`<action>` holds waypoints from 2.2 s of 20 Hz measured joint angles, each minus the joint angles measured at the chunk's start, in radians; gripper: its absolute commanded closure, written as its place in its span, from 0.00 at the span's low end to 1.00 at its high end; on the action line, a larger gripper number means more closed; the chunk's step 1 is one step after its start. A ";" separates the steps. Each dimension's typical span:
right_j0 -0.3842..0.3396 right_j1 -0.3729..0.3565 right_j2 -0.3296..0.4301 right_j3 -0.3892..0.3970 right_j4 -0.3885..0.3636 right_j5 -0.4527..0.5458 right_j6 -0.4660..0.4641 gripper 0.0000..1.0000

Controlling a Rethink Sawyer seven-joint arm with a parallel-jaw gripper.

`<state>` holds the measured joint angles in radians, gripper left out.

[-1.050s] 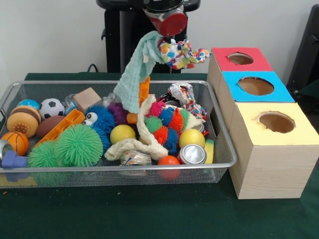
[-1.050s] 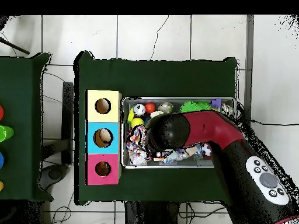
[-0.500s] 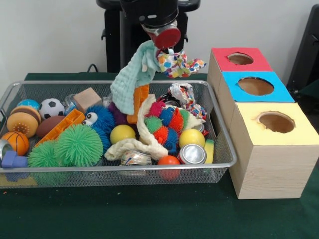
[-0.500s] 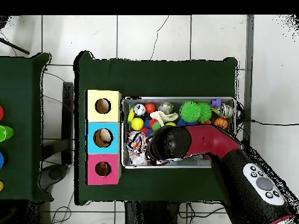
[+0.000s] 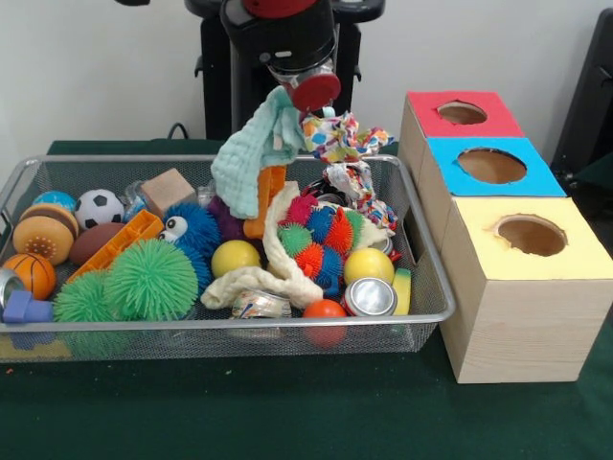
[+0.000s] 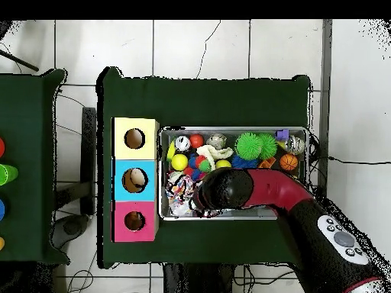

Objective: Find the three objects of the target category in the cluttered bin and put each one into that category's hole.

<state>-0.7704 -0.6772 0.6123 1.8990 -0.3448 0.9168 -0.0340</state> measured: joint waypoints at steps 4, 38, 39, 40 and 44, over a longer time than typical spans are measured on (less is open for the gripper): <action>0.009 0.018 -0.014 0.000 0.025 -0.019 0.000 1.00; 0.145 0.273 -0.082 -0.238 0.085 -0.141 0.000 1.00; 0.147 0.277 -0.083 -0.246 0.086 -0.141 0.000 1.00; 0.155 0.287 -0.085 -0.266 0.089 -0.141 0.000 1.00; 0.182 0.313 -0.091 -0.325 0.100 -0.135 0.000 1.00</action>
<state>-0.5882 -0.3646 0.5214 1.5738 -0.2449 0.7818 -0.0340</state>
